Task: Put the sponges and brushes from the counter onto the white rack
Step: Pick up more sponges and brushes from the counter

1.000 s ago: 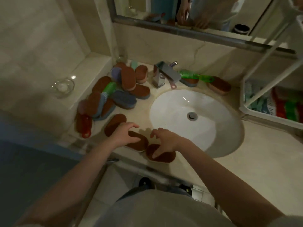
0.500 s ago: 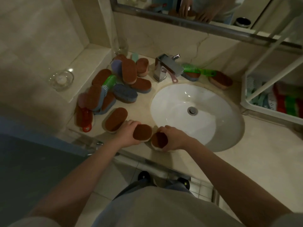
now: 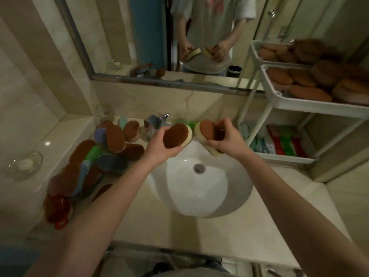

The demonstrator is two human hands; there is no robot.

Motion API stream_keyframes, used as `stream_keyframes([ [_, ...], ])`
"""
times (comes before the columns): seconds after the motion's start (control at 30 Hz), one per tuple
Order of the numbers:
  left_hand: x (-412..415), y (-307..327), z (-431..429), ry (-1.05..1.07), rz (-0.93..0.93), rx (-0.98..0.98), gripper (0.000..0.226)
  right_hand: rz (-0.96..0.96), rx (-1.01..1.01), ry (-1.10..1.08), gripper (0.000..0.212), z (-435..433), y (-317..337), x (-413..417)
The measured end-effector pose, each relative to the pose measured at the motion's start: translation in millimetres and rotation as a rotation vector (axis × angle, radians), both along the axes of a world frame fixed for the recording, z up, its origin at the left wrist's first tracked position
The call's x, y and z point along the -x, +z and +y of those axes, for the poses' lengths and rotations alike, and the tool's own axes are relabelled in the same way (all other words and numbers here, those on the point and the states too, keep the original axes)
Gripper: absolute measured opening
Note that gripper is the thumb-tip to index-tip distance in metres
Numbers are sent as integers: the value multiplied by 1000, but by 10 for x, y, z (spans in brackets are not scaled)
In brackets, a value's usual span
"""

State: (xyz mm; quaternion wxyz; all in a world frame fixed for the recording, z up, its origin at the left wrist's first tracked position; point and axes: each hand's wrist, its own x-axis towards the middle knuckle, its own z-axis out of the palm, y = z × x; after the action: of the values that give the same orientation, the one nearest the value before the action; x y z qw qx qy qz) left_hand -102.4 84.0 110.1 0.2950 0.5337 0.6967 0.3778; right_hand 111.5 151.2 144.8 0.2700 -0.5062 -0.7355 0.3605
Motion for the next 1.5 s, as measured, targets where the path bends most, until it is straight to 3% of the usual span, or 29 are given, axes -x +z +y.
stream_keyframes([
  [0.27, -847, 829, 915, -104, -50, -231, 61, 230, -199, -177, 50, 458, 868, -771],
  [0.53, -1685, 1391, 1605, -85, -72, -174, 58, 210, -320, -420, 43, 1077, 1269, -1429],
  [0.87, -2065, 1472, 2226, 34, -271, -145, 76, -244, -304, -654, 63, 2067, 1303, -1677],
  [1.0, -2090, 1434, 2379, 54, -379, -95, 69, -458, -247, -664, 68, 2175, 1258, -1631],
  [1.13, -2142, 1410, 2479, 69, -484, -31, 49, -585, -270, -703, 74, 2182, 1181, -1555],
  [1.27, -2224, 1469, 2606, 68, -528, 27, 42, -640, -336, -702, 59, 2107, 1223, -1594],
  [1.4, -2382, 1525, 2737, 28, -532, 84, 57, -458, -511, -612, 31, 1907, 1140, -1746],
  [1.5, -2527, 1550, 2780, 47, -454, 63, 58, -349, -507, -515, 25, 1819, 1045, -1839],
])
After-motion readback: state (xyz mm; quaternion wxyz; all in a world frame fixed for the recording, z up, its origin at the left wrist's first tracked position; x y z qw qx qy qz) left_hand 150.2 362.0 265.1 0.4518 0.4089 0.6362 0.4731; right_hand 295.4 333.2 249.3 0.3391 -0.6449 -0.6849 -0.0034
